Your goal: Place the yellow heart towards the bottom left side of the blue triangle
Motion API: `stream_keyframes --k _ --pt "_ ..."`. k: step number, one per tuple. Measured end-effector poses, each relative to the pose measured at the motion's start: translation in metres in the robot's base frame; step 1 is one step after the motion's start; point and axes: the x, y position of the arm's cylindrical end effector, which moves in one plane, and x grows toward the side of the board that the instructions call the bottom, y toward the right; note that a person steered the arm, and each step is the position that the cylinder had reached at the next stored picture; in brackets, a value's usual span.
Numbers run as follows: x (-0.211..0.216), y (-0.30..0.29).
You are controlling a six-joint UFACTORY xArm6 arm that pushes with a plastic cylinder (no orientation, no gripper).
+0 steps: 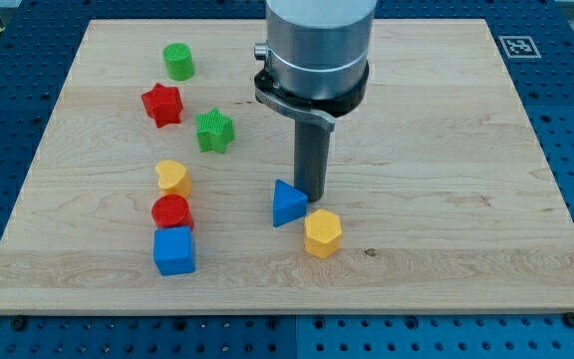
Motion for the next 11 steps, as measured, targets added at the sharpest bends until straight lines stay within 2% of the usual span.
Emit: stream_keyframes --k 1,2,3,5,6,9,11 --pt "-0.023 0.0" --pt "-0.061 -0.043" --pt "-0.074 -0.104" --pt "-0.071 -0.184" --pt "-0.036 -0.197" --pt "-0.008 -0.095" --pt "0.013 -0.052"
